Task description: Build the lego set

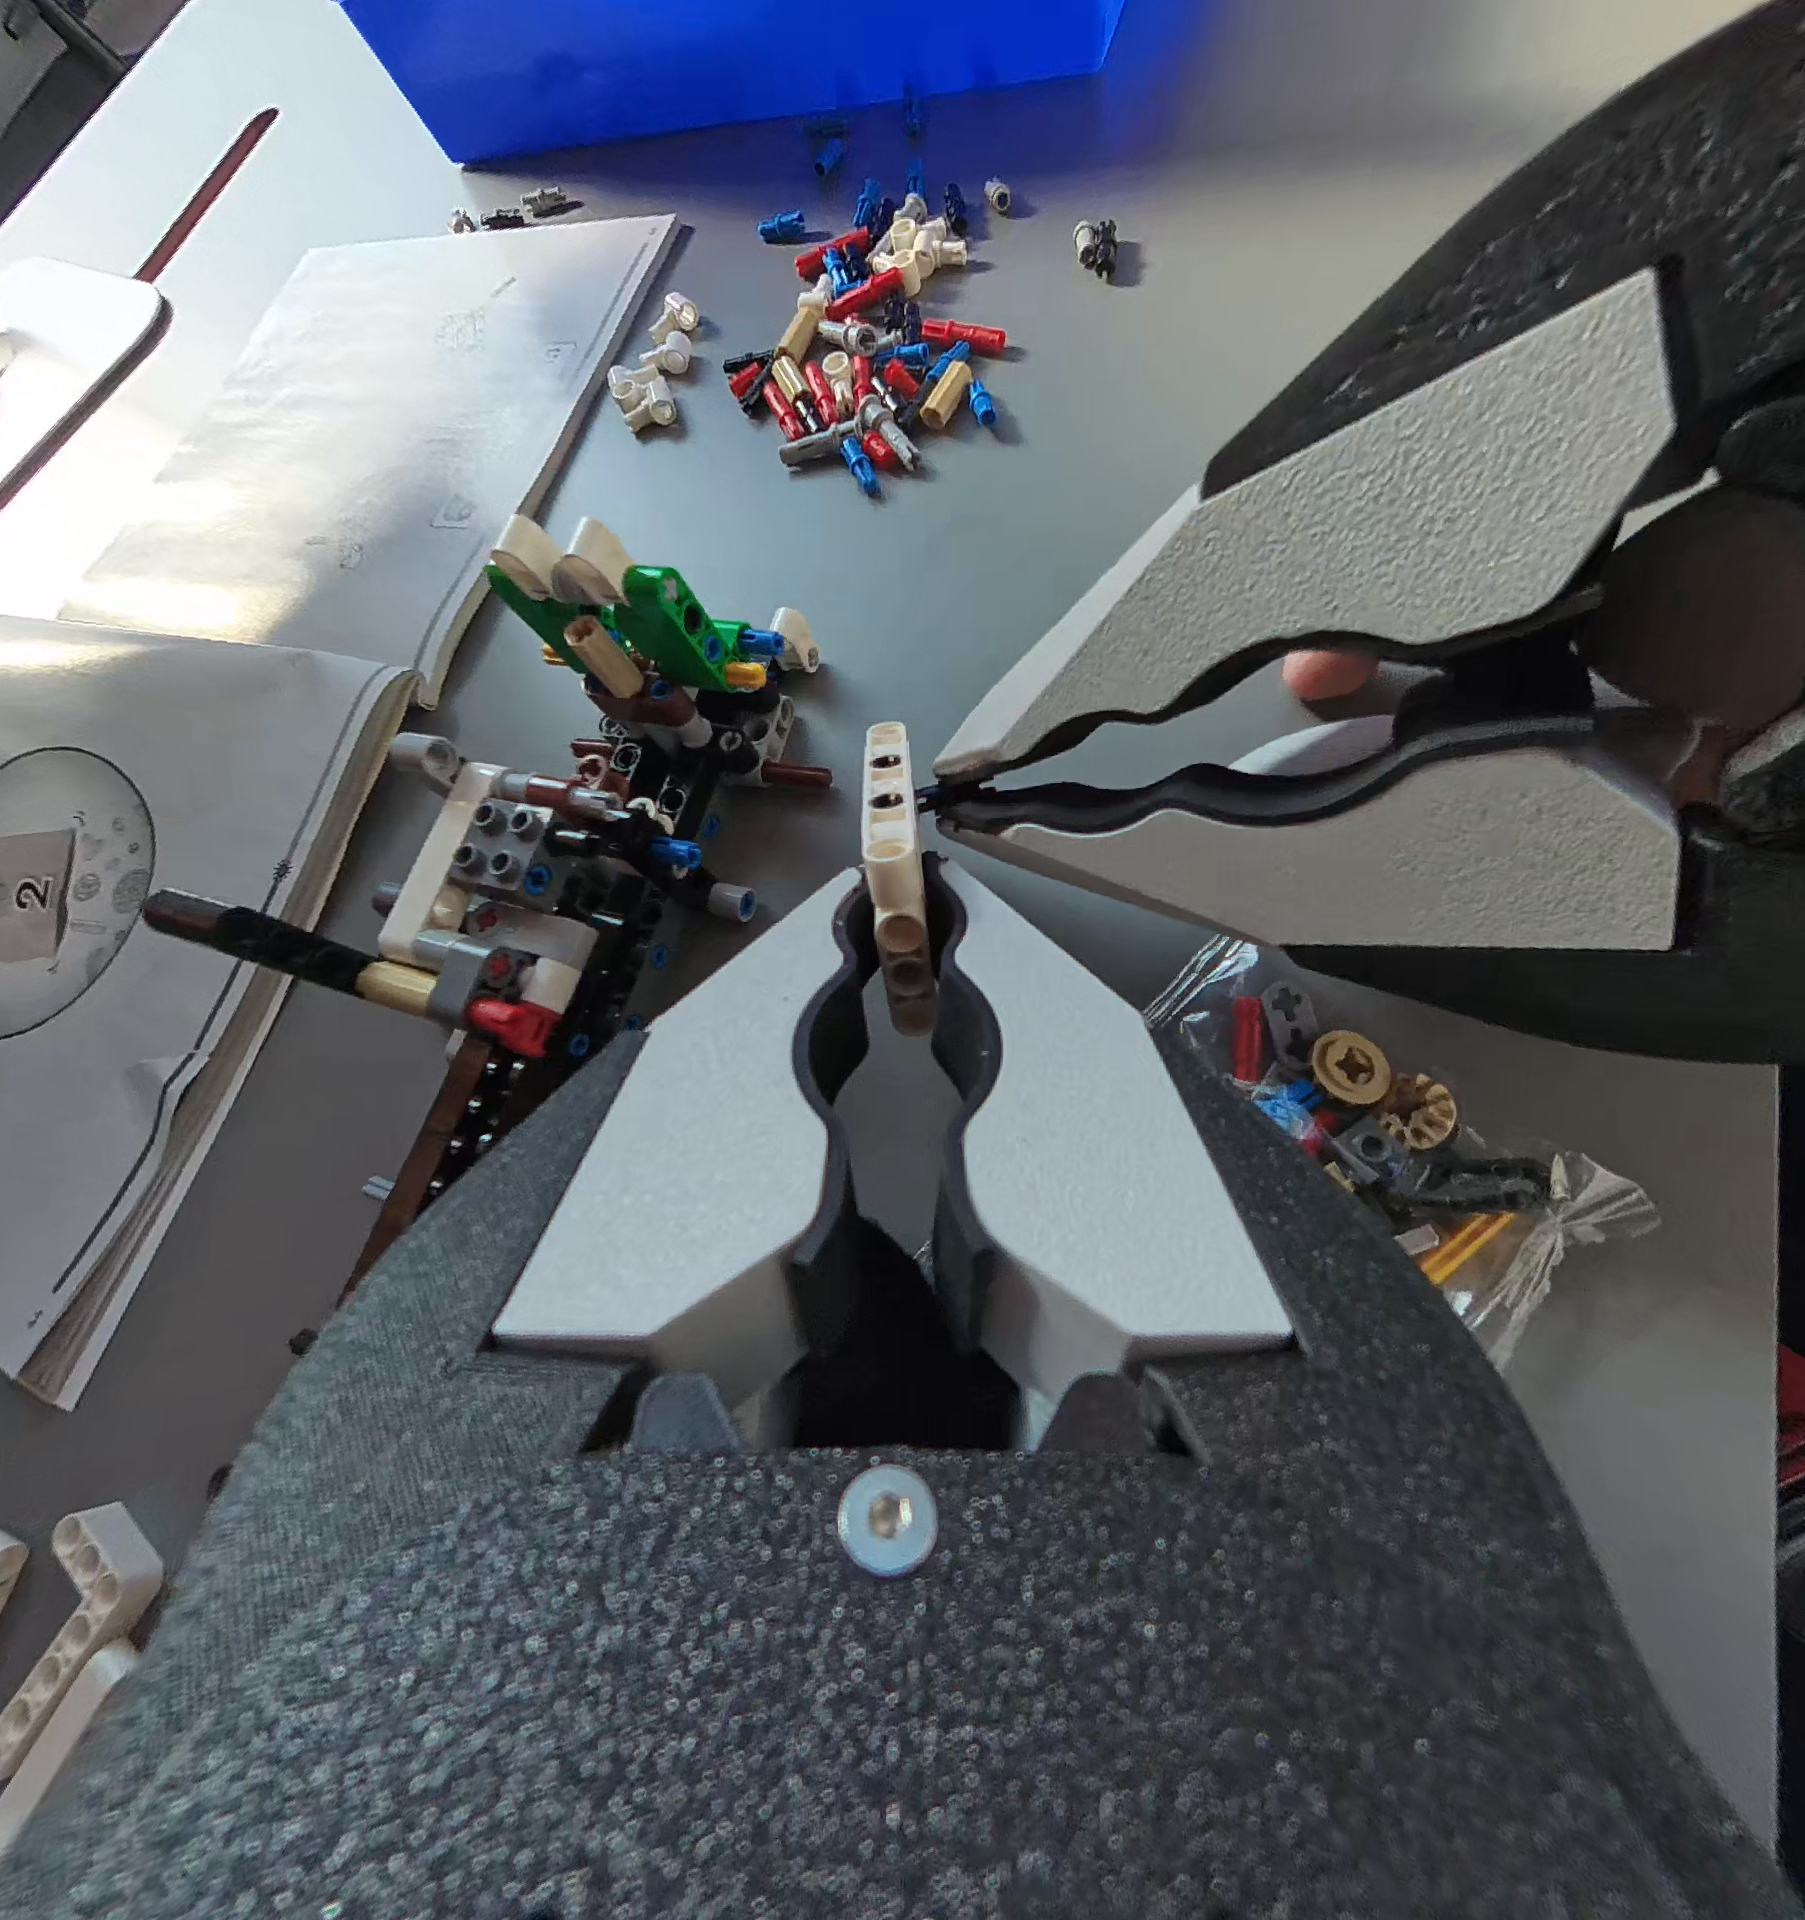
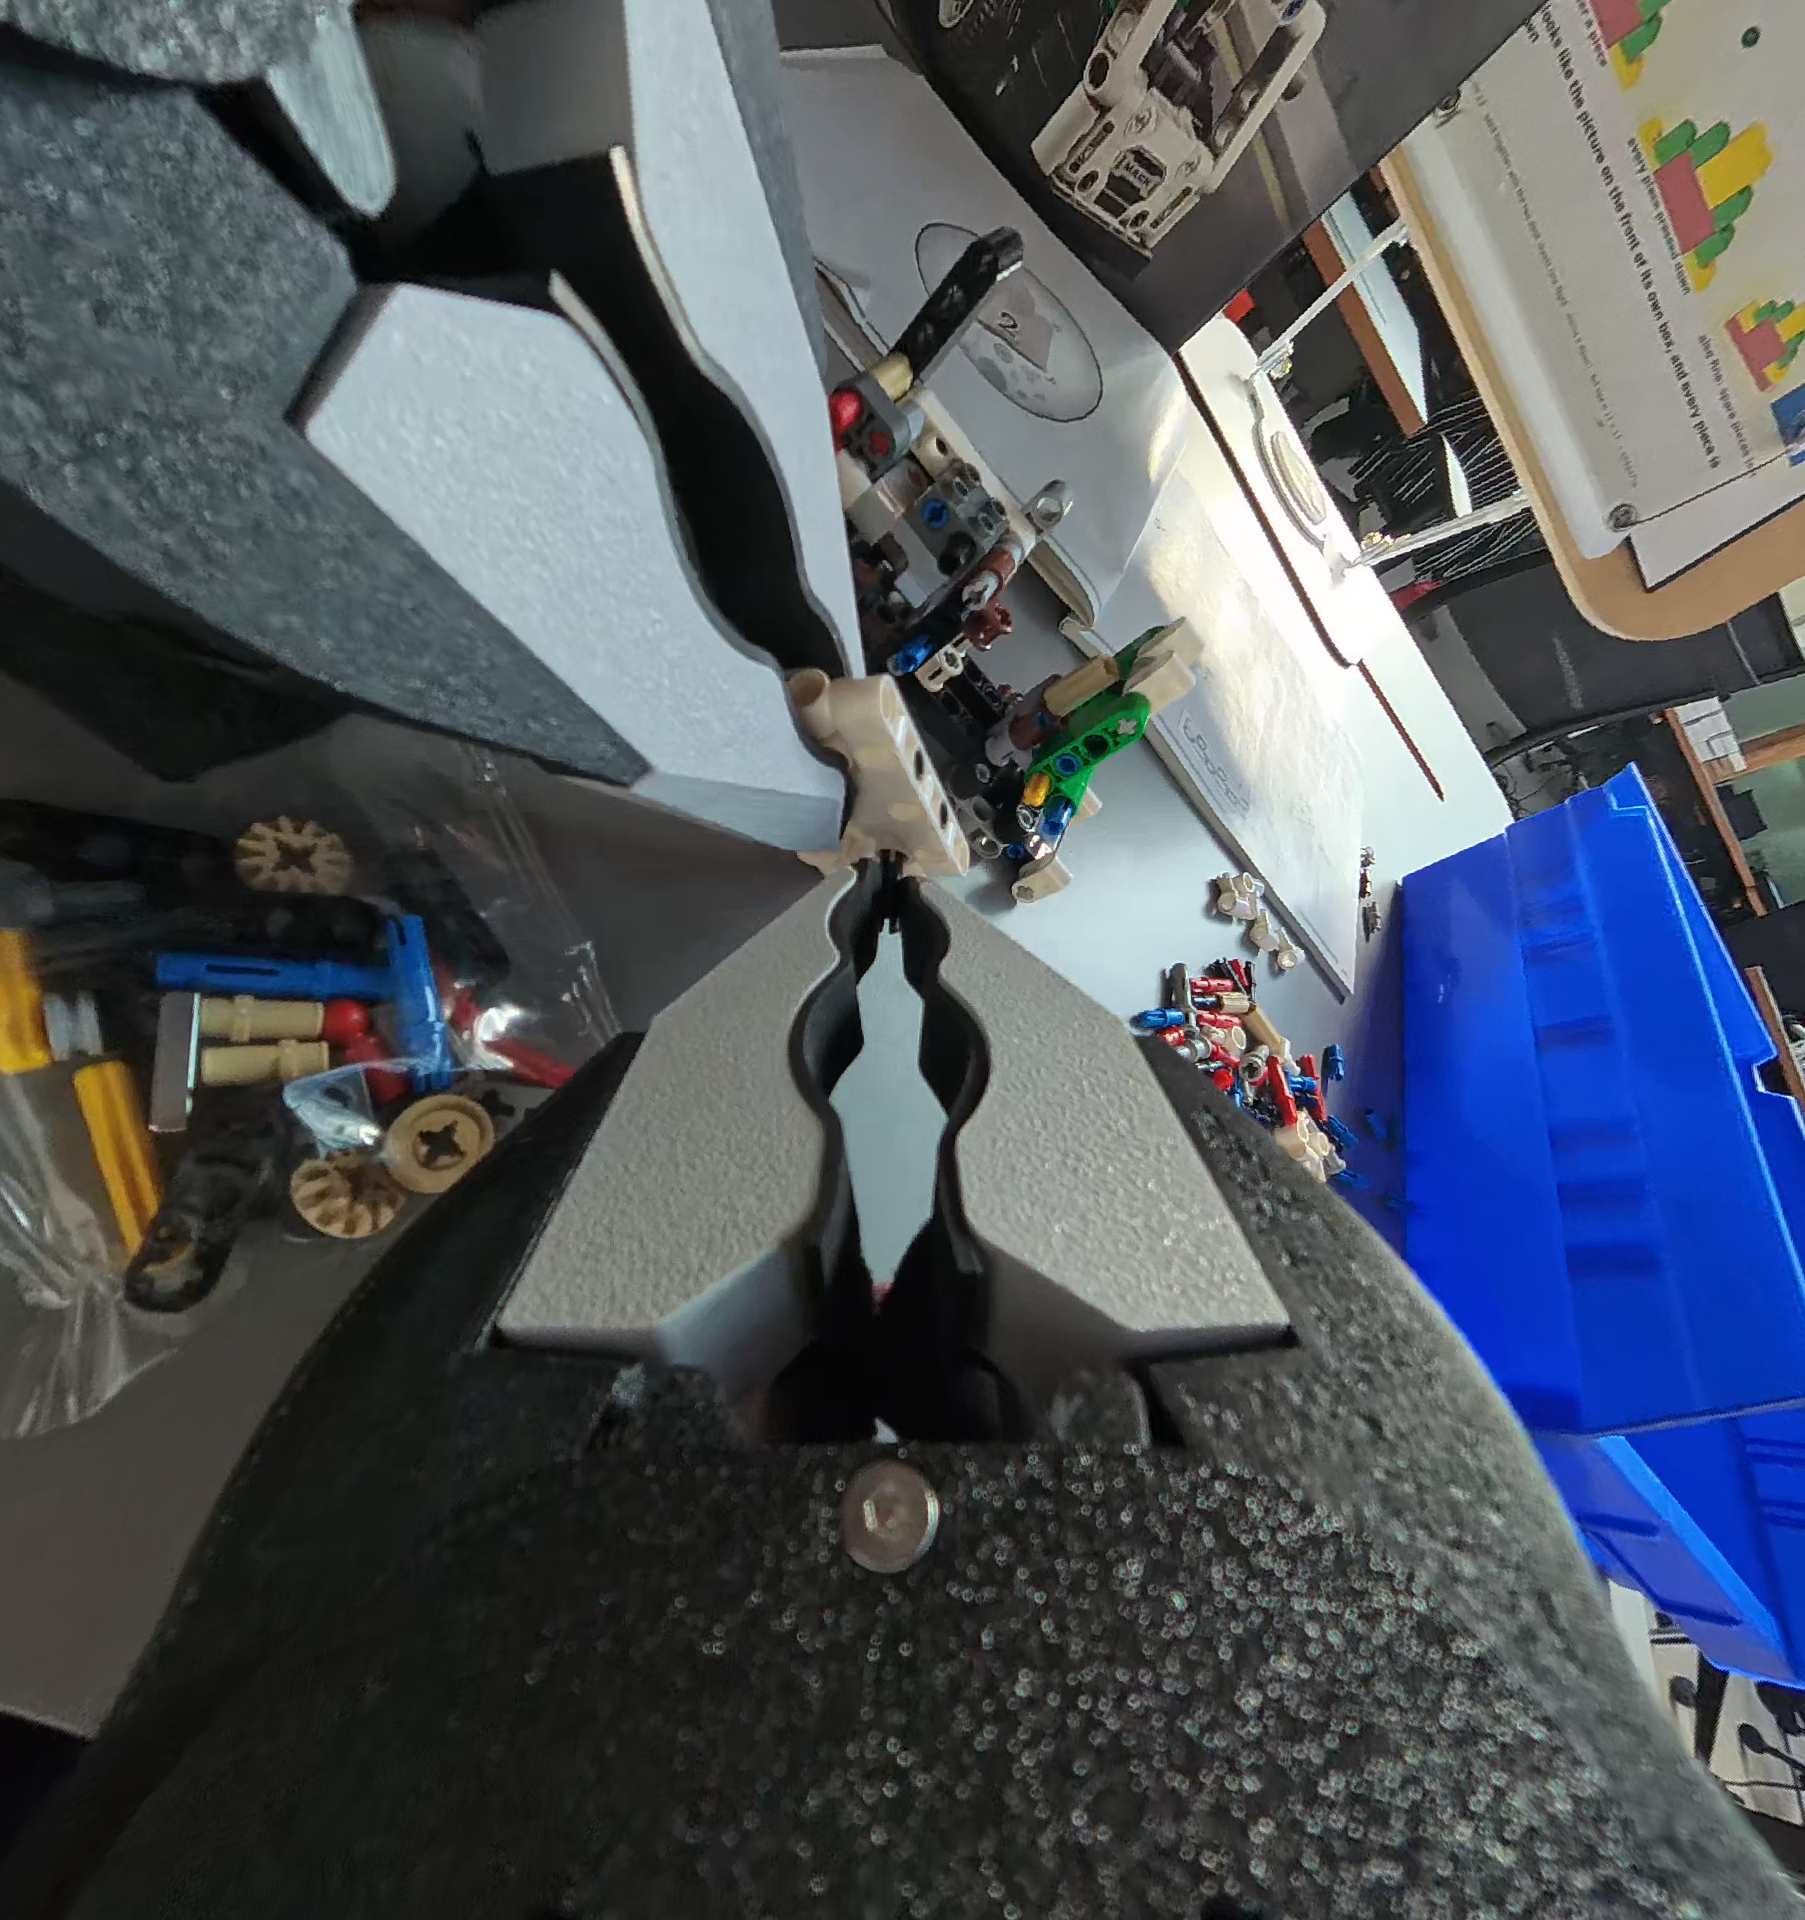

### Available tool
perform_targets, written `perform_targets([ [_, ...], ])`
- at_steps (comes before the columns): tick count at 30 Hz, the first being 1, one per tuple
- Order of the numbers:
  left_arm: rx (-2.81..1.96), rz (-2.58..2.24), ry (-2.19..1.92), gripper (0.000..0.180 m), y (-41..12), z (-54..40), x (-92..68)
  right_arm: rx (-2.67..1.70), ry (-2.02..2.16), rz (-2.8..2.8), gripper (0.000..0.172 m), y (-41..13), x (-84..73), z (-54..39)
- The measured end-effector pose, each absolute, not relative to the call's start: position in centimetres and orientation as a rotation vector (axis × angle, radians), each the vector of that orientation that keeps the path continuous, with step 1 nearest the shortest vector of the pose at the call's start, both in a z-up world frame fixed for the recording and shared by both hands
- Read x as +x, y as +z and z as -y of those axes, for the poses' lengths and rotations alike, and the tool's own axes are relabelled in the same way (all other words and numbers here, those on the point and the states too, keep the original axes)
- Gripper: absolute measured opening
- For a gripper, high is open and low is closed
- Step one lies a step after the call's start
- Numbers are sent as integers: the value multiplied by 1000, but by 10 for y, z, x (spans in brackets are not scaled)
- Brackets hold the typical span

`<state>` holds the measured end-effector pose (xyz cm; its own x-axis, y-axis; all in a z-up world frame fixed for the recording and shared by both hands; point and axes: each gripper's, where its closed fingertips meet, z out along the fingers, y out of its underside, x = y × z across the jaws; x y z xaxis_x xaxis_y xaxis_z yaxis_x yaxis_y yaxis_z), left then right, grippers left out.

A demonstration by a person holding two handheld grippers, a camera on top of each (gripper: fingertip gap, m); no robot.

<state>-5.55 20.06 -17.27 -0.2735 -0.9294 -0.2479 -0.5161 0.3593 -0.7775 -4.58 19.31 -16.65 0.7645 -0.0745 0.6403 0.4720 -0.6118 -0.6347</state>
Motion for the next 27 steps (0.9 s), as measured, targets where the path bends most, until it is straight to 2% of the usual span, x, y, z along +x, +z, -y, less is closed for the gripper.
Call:
perform_targets([
  [7,-1244,-1927,-740,4,-173,-198,-56,-2021,-941,377,1,-165,-46,-194],
  [27,-1391,-1934,-930,5,-173,-200,-56,-2050,-823,387,5,-165,-49,-188],
])
